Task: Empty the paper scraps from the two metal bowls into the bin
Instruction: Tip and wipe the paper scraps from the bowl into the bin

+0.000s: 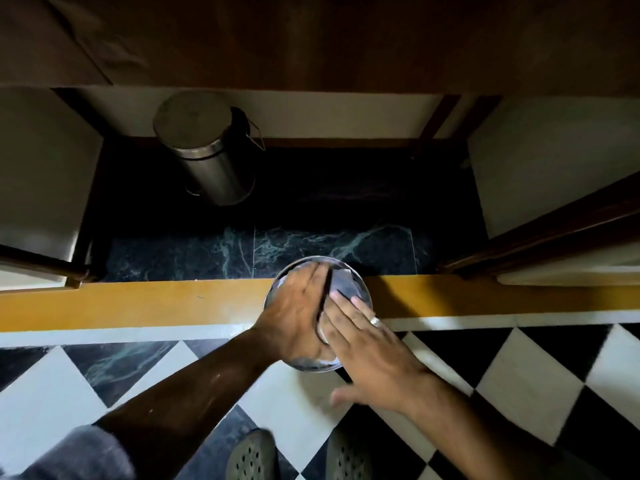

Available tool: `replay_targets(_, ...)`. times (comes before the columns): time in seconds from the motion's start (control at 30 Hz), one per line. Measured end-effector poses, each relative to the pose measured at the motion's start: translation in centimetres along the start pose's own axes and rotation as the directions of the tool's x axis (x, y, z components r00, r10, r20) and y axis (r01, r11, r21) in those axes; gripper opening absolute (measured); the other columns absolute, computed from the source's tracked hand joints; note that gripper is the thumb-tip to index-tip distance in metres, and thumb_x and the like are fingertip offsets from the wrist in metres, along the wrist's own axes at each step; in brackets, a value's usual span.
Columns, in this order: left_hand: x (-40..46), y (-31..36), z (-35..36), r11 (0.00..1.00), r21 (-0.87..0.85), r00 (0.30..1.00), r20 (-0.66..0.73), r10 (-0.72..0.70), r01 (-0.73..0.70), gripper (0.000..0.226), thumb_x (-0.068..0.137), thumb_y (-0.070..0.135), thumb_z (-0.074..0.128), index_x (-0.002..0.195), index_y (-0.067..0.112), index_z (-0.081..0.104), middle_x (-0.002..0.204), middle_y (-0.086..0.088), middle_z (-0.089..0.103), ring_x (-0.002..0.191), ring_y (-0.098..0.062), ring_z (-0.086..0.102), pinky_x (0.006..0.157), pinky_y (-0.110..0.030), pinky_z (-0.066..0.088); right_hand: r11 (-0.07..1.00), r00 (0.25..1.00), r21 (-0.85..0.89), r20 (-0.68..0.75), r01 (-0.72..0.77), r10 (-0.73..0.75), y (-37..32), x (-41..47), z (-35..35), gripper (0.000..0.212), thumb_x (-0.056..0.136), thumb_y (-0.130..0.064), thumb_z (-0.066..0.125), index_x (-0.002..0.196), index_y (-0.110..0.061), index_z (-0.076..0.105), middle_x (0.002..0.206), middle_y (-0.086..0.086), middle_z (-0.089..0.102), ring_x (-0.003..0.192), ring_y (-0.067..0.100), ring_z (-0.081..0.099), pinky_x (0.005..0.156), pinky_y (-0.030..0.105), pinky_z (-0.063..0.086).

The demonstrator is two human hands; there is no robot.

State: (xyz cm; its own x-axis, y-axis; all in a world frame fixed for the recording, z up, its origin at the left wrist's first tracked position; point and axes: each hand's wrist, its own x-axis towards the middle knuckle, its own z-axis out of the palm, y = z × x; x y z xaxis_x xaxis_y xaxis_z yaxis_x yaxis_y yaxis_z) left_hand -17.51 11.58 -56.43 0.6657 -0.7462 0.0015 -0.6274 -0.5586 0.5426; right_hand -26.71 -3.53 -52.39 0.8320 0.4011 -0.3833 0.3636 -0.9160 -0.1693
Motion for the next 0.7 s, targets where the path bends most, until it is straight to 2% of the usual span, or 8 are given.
replay_targets(0.1, 0.5, -0.3, 0.1, 0.996, -0.027, 0.996, 0.045, -0.078, 0.079, 0.128, 0.054, 0.056, 0.079, 0.149, -0.009, 0.021, 0.146, -0.029, 0.046, 0.134, -0.041, 0.045, 0.112, -0.049, 0.039, 0.997, 0.998, -0.064, -0.047, -0.034, 0.031, 0.7, 0.6, -0.6, 0.11, 0.045, -0.056, 0.084, 0.133, -0.002, 0.044, 0.146, 0.018, 0.047, 0.139, 0.031, 0.039, 0.115, 0.043, 0.03)
replay_targets(0.2, 1.1, 0.7, -1.5, 0.972, -0.141, 0.976, 0.141, -0.168, 0.188, 0.128, 0.052, 0.054, 0.072, 0.156, 0.003, 0.016, 0.154, -0.016, 0.039, 0.142, -0.031, 0.037, 0.117, -0.044, 0.033, 0.997, 0.967, -0.053, -0.251, -0.052, 0.037, 1.0, 0.6, -0.8, 0.051, 0.081, -0.019, 0.058, 0.131, -0.007, 0.052, 0.139, 0.014, 0.056, 0.131, 0.03, 0.051, 0.108, 0.041, 0.045)
replay_targets(0.3, 0.9, 2.6, -4.6, 0.785, -0.46, 0.909, 0.247, -0.336, 0.416, 0.103, 0.052, 0.048, 0.083, 0.143, 0.023, 0.042, 0.141, 0.0, 0.055, 0.133, -0.012, 0.049, 0.112, -0.032, 0.04, 0.972, 0.939, 0.222, -0.312, -0.076, 0.145, 0.9, -0.4, -2.7, 0.052, 0.072, -0.005, 0.058, 0.125, -0.008, 0.057, 0.128, 0.011, 0.059, 0.112, 0.027, 0.063, 0.094, 0.035, 0.055)
replay_targets(0.37, -0.1, 3.9, -6.9, 0.453, -0.702, 0.811, 0.318, -0.491, 0.55, 0.068, 0.057, 0.042, 0.089, 0.117, 0.032, 0.059, 0.117, 0.004, 0.068, 0.111, -0.013, 0.064, 0.099, -0.03, 0.05, 0.775, 0.911, 0.602, -0.182, -0.194, 0.37, 0.7, -1.4, -4.9, 0.052, 0.074, 0.0, 0.061, 0.125, -0.008, 0.055, 0.123, 0.008, 0.051, 0.105, 0.019, 0.056, 0.088, 0.014, 0.044)
replay_targets(0.43, -1.5, 5.4, -9.7, 0.194, -0.773, 0.696, 0.393, -0.601, 0.604, 0.03, 0.079, 0.026, 0.081, 0.103, 0.022, 0.065, 0.098, -0.001, 0.072, 0.095, -0.022, 0.066, 0.083, -0.033, 0.054, 0.432, 0.823, 0.841, 0.028, -0.326, 0.568, 0.5, -2.5, -7.5, 0.033, 0.083, 0.0, 0.058, 0.113, -0.012, 0.062, 0.105, 0.005, 0.054, 0.096, 0.019, 0.053, 0.073, 0.005, 0.039)
replay_targets(0.5, -3.2, 7.5, -12.9, 0.134, -0.755, 0.636, 0.427, -0.643, 0.642, 0.009, 0.095, 0.008, 0.061, 0.1, 0.006, 0.068, 0.089, -0.005, 0.071, 0.088, -0.025, 0.063, 0.07, -0.029, 0.054, 0.137, 0.755, 0.922, 0.204, -0.362, 0.623, -0.3, -4.1, -10.1, 0.025, 0.088, -0.002, 0.051, 0.099, -0.019, 0.065, 0.092, 0.002, 0.063, 0.091, 0.026, 0.061, 0.071, 0.019, 0.049)
replay_targets(0.57, -4.6, 10.2, -16.5, 0.092, -0.745, 0.606, 0.458, -0.65, 0.661, 0.02, 0.095, 0.001, 0.053, 0.103, 0.003, 0.071, 0.092, -0.01, 0.072, 0.087, -0.025, 0.063, 0.071, -0.032, 0.055, -0.088, 0.712, 0.918, 0.359, -0.388, 0.603, -1.6, -5.9, -13.3, 0.025, 0.091, -0.007, 0.047, 0.103, -0.019, 0.065, 0.098, 0.006, 0.068, 0.095, 0.027, 0.064, 0.075, 0.039, 0.057)
replay_targets(0.7, -6.5, 16.3, -23.3, 0.079, -0.74, 0.585, 0.456, -0.671, 0.668, 0.032, 0.094, 0.002, 0.052, 0.104, 0.02, 0.077, 0.113, -0.008, 0.074, 0.106, -0.028, 0.068, 0.078, -0.041, 0.062, -0.242, 0.649, 0.892, 0.446, -0.382, 0.616, -5.7, -9.5, -19.6, 0.024, 0.091, -0.005, 0.042, 0.091, -0.016, 0.064, 0.09, 0.01, 0.065, 0.088, 0.027, 0.063, 0.073, 0.046, 0.059)
